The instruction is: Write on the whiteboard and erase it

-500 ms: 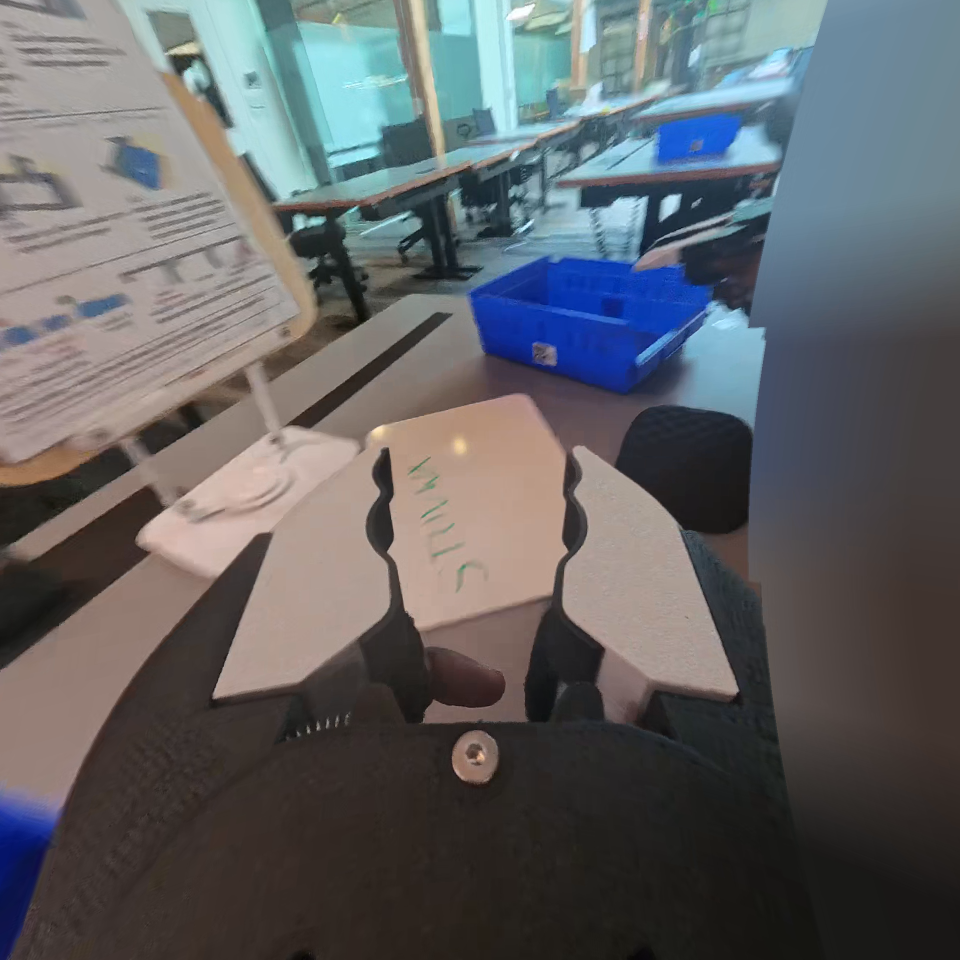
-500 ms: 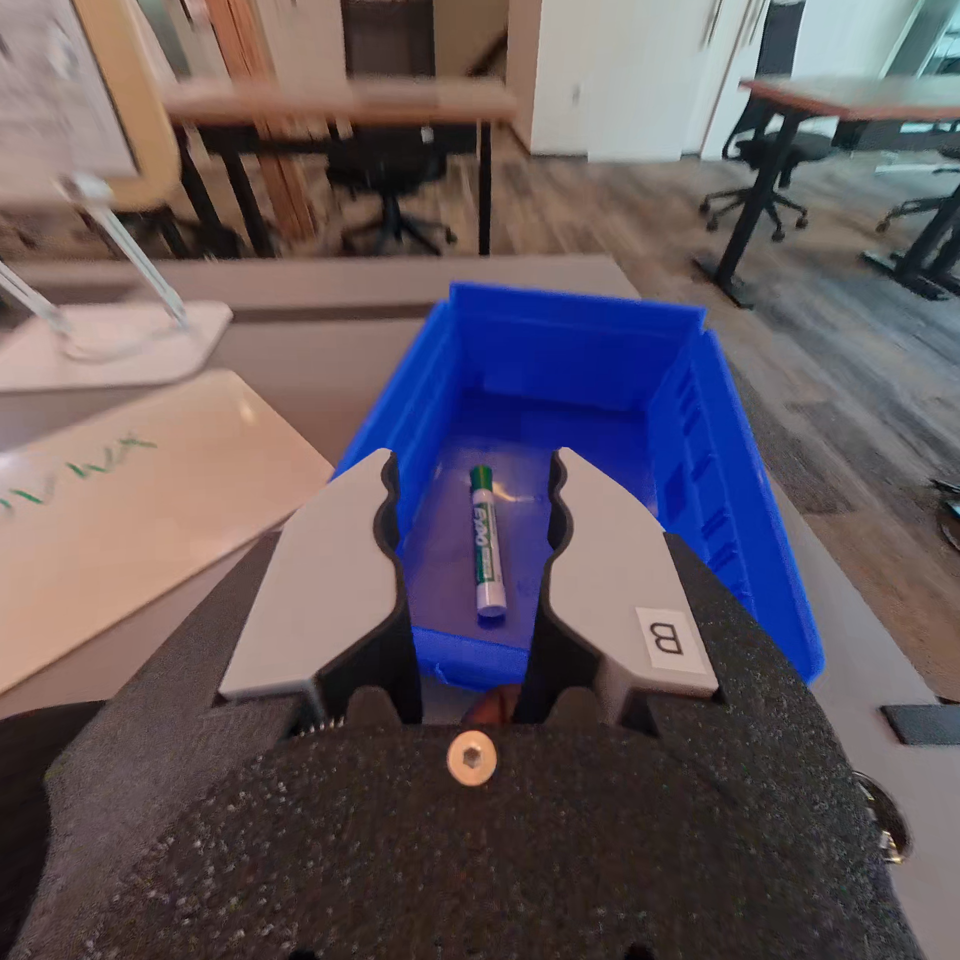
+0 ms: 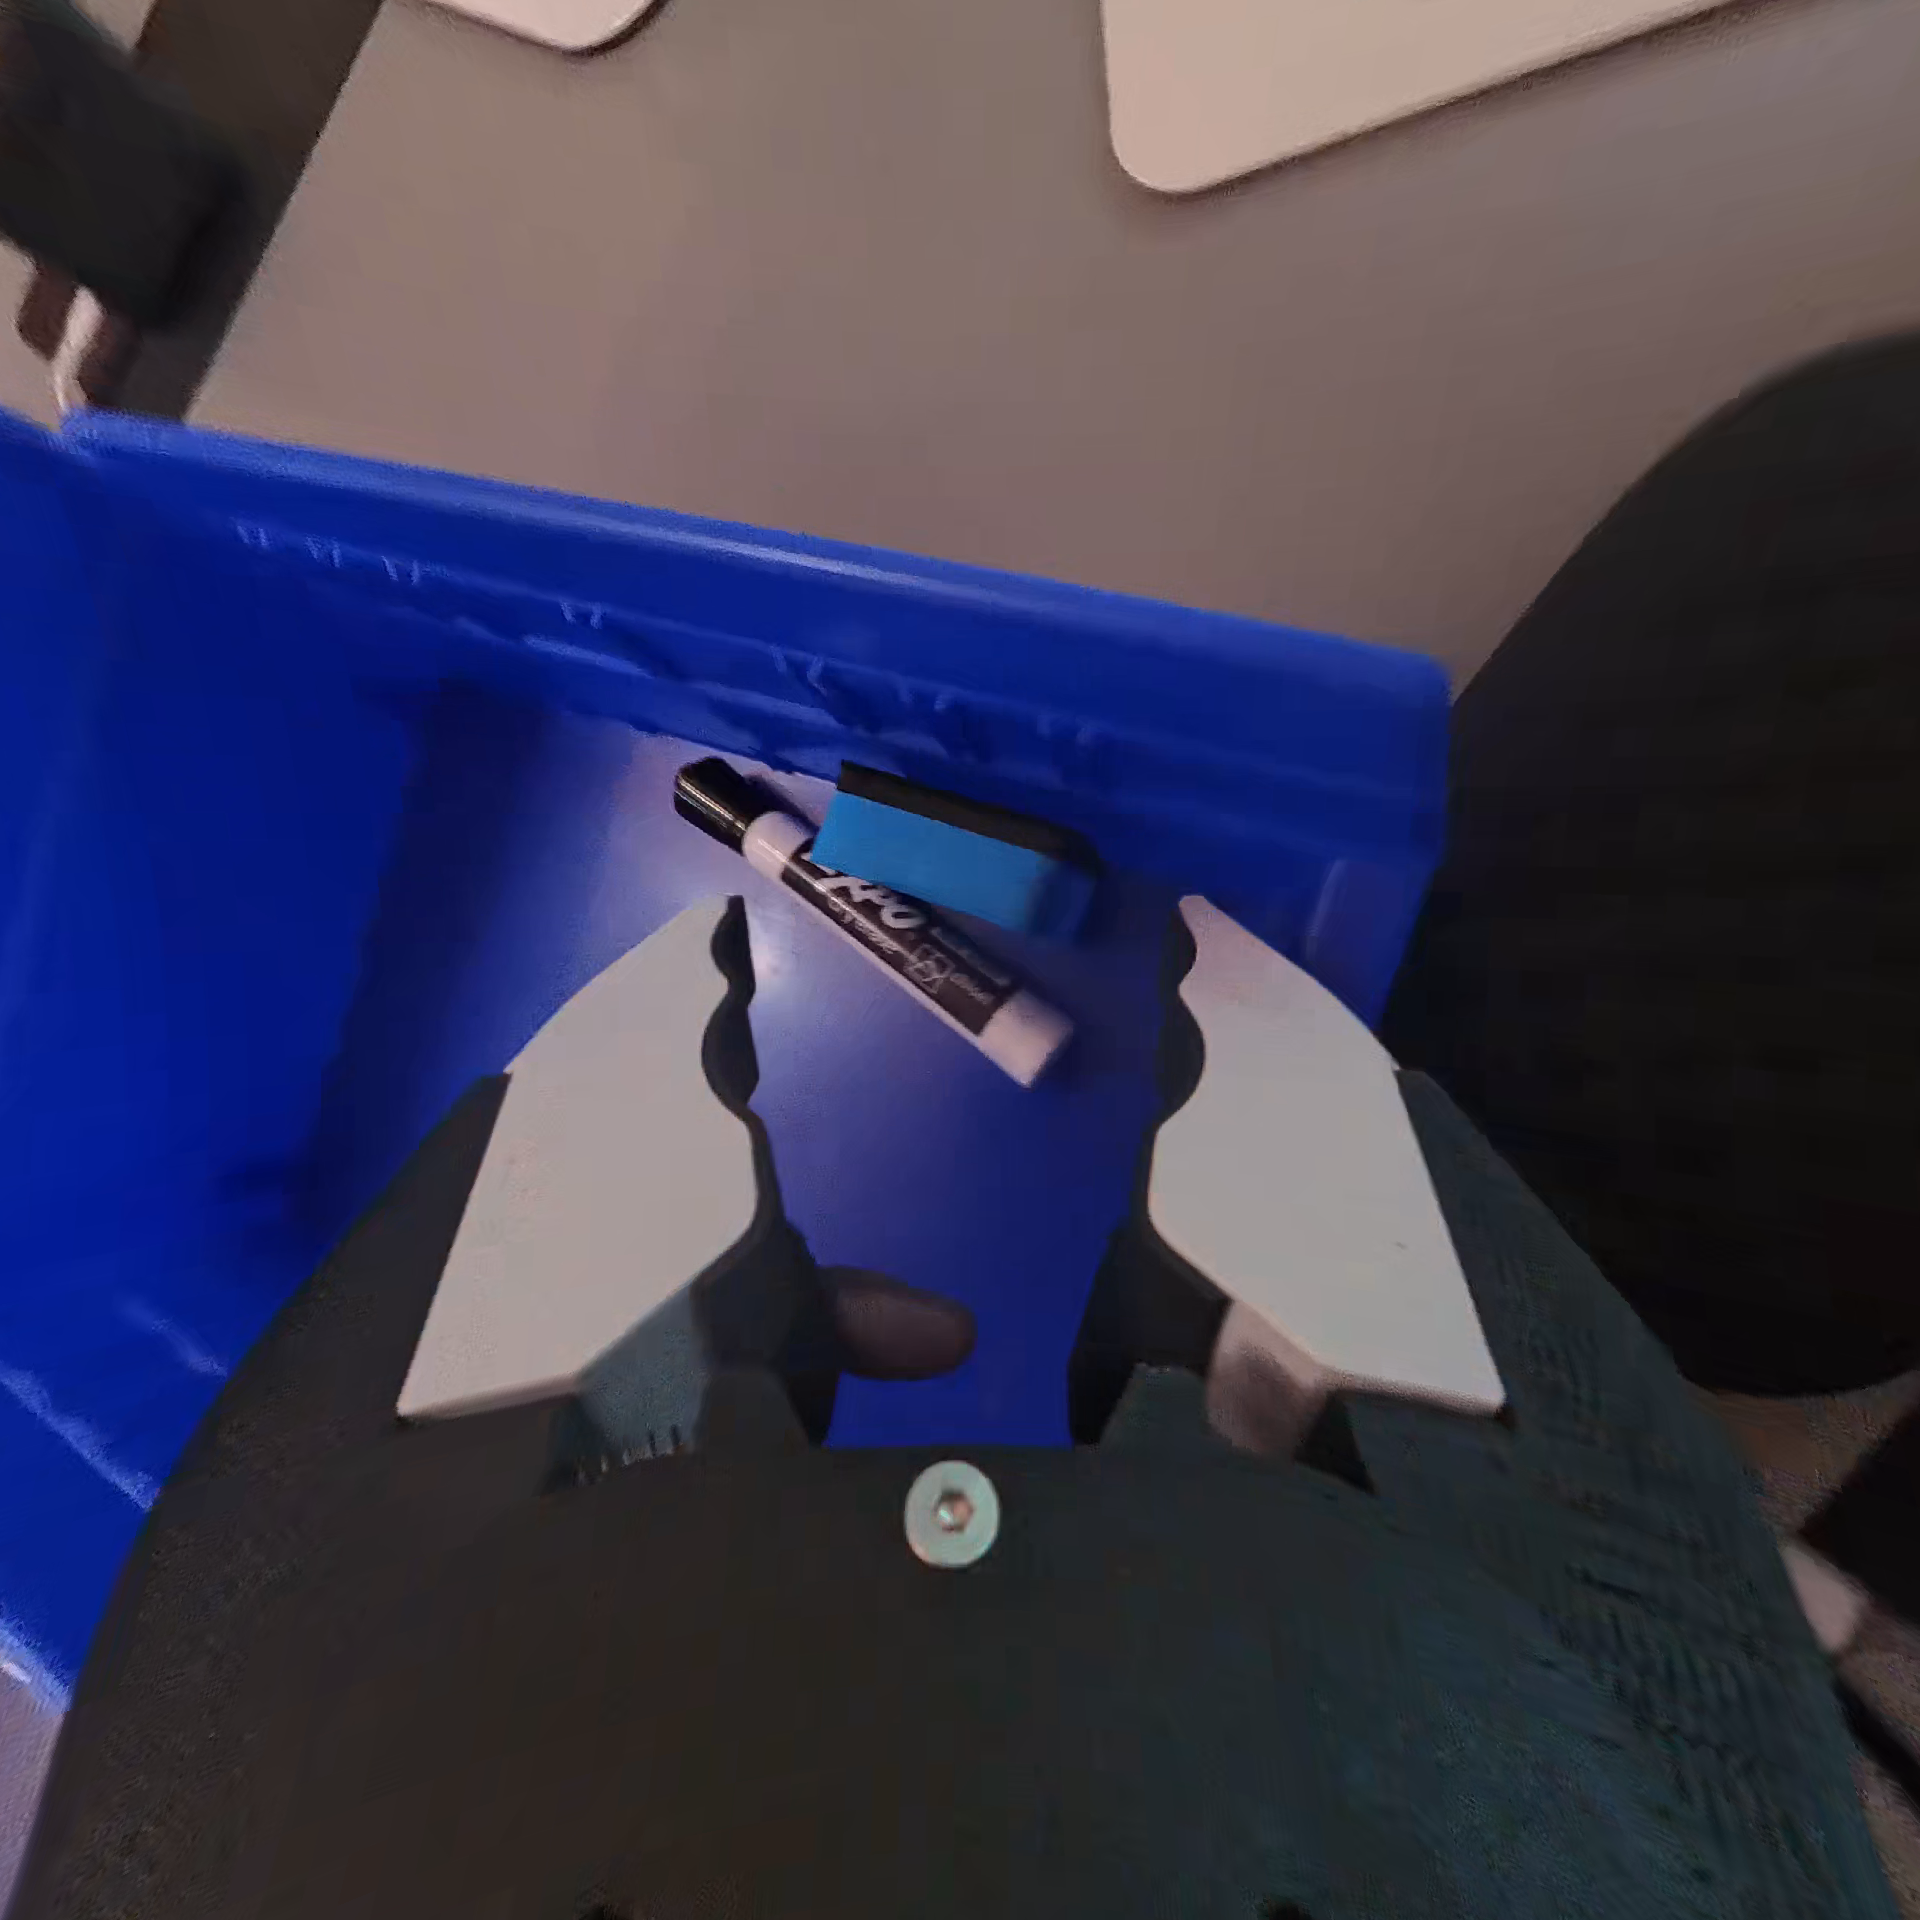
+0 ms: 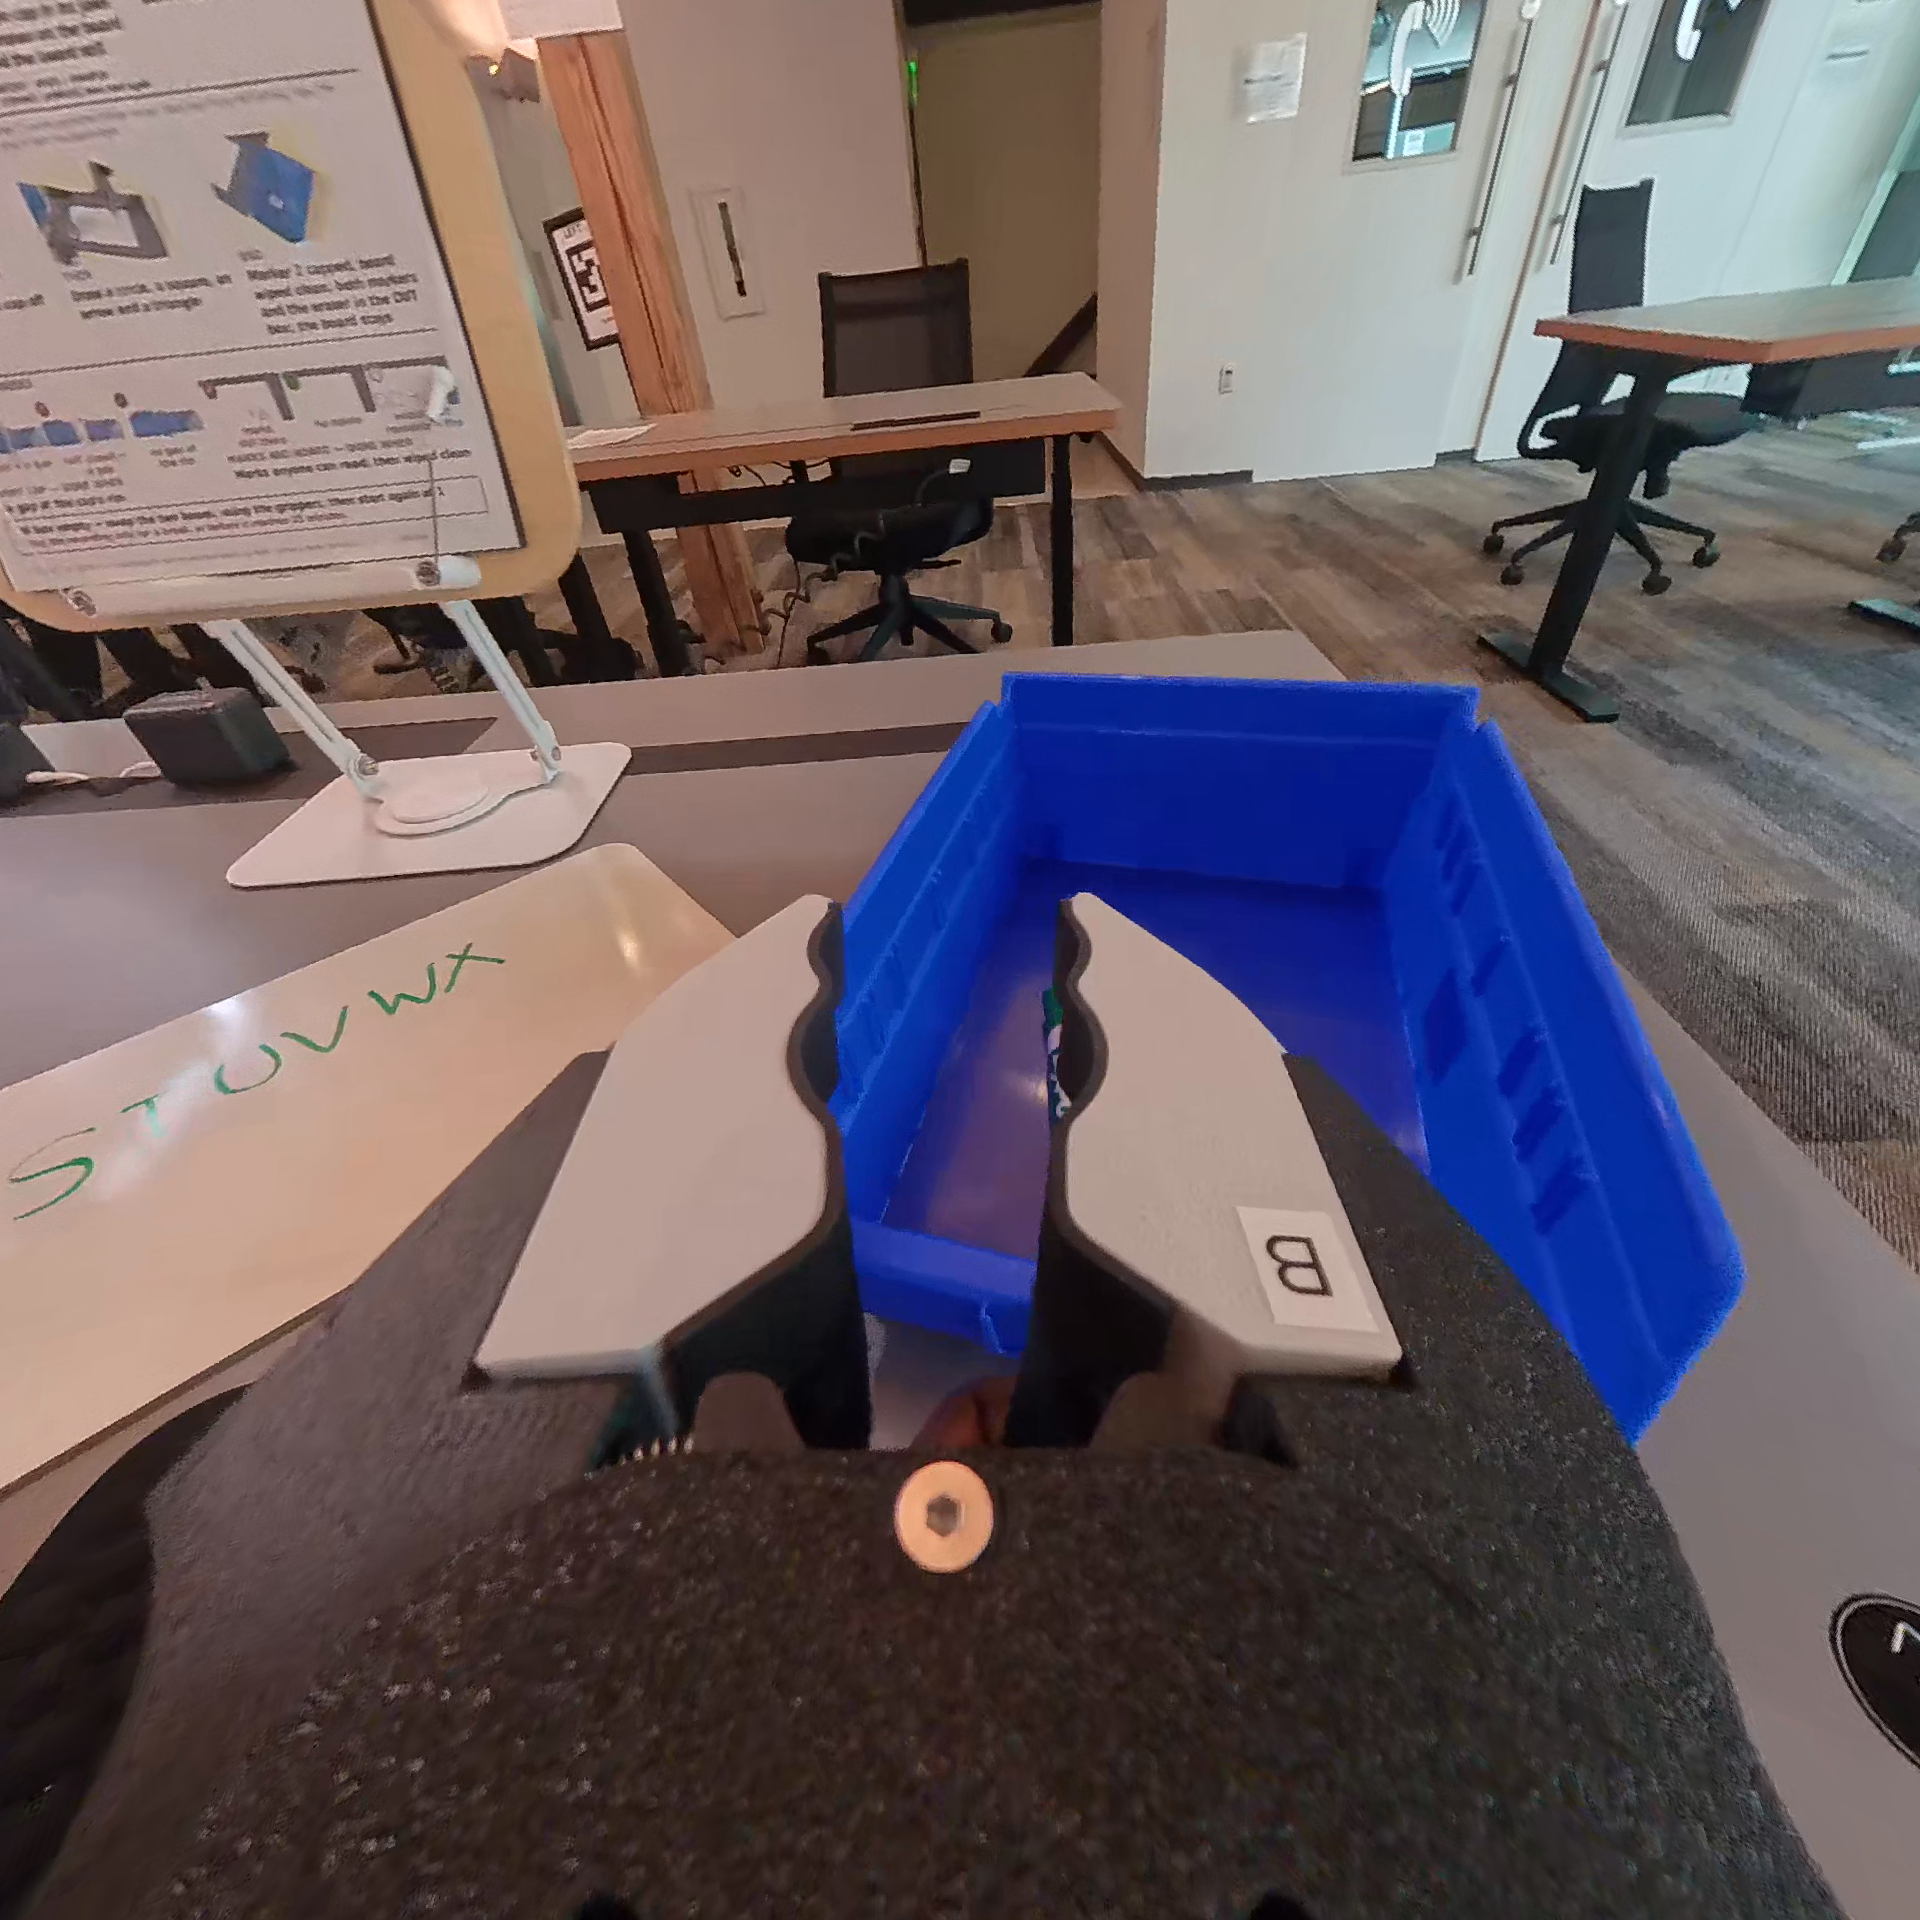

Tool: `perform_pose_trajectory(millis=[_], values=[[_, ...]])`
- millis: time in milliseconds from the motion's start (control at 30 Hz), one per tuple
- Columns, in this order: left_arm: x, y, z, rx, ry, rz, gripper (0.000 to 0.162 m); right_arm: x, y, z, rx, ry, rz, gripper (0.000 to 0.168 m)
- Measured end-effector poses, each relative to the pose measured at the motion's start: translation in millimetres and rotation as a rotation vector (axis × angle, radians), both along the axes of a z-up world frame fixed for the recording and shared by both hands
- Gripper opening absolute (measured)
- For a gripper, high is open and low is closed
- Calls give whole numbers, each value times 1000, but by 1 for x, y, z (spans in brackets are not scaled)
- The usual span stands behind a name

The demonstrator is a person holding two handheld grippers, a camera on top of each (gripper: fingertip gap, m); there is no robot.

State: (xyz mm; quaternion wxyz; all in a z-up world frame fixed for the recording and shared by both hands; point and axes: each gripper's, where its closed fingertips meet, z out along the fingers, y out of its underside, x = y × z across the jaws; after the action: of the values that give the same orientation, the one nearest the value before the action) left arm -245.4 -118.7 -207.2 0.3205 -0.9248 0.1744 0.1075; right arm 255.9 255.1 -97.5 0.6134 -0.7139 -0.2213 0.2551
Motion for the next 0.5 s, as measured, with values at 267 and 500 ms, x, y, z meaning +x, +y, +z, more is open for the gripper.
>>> perform_pose_trajectory(millis=[267,500], values=[[-5,17,-18,-65,-48,-240,55,-12,-5,-7,-17,-11,25,37],[-41,5,73,438,-206,113,53,-60,-36,12,78,32,242,42]])
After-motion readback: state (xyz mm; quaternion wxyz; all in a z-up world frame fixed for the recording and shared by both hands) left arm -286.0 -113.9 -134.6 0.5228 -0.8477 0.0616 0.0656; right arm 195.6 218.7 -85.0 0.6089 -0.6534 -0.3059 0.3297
